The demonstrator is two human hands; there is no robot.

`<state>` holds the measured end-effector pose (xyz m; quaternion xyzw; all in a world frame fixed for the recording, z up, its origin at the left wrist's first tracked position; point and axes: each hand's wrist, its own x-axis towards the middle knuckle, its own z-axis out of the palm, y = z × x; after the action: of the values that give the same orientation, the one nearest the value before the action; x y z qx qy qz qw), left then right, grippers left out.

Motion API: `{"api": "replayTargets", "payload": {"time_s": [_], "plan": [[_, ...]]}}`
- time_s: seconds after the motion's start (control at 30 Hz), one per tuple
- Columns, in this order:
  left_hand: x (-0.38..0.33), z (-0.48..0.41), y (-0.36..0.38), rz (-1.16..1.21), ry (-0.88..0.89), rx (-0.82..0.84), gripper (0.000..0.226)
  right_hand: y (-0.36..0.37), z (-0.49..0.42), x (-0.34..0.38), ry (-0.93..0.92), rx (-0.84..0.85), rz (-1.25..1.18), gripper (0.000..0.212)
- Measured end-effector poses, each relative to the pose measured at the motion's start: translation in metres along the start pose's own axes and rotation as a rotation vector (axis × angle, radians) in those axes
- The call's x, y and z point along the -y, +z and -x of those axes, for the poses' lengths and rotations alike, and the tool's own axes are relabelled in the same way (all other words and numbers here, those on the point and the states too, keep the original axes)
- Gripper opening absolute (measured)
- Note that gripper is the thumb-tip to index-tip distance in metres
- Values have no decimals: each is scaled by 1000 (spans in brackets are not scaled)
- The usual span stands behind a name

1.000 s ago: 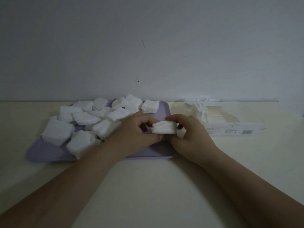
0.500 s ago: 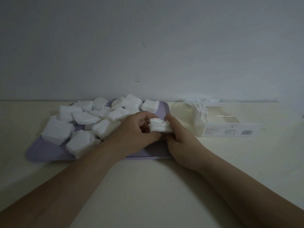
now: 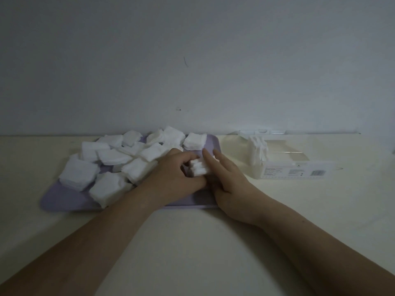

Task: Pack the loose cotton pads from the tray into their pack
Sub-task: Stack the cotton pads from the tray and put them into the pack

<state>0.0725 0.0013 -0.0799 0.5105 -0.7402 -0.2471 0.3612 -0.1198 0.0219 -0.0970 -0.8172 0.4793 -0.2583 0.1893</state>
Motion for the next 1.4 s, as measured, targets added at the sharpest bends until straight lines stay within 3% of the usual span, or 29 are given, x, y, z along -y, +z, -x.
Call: {"api": "replayTargets", "payload": {"time_s": [0.1, 0.23, 0.37, 0.5, 0.57, 0.63, 0.7, 0.77, 0.83, 1.03, 1.17, 1.4], "plan": [[-1, 2, 1, 35, 18, -21, 19, -4, 2, 5, -22, -72, -121, 75], [-10, 3, -2, 222, 55, -32, 28, -21, 0, 17, 42, -285, -369, 65], [-35, -4, -4, 580, -2, -28, 33, -53, -1, 20, 111, -338, -585, 38], [-61, -15, 2, 600, -88, 38, 29, -77, 1, 15, 216, -303, -810, 25], [-74, -24, 6, 611, -103, 52, 28, -88, 2, 14, 247, -388, -834, 19], [-87, -34, 19, 490, -89, 44, 26, -101, 4, 8, 289, -587, -678, 13], [-92, -42, 37, 144, 6, 42, 29, -114, 5, -3, 321, -731, -353, 18], [-96, -45, 57, -176, 99, 108, 29, -123, 7, -21, 360, -742, -65, 22], [-95, -43, 69, -283, 137, 171, 27, -125, 9, -36, 449, -702, 75, 19], [-87, -28, 75, -97, 129, 144, 15, -118, 11, -46, 582, -582, 262, 29], [-81, -19, 71, -67, 193, 177, 17, -112, 10, -42, 622, -489, 250, 33], [-78, -20, 66, -95, 213, 188, 23, -111, 6, -37, 488, -419, 75, 30]]}}
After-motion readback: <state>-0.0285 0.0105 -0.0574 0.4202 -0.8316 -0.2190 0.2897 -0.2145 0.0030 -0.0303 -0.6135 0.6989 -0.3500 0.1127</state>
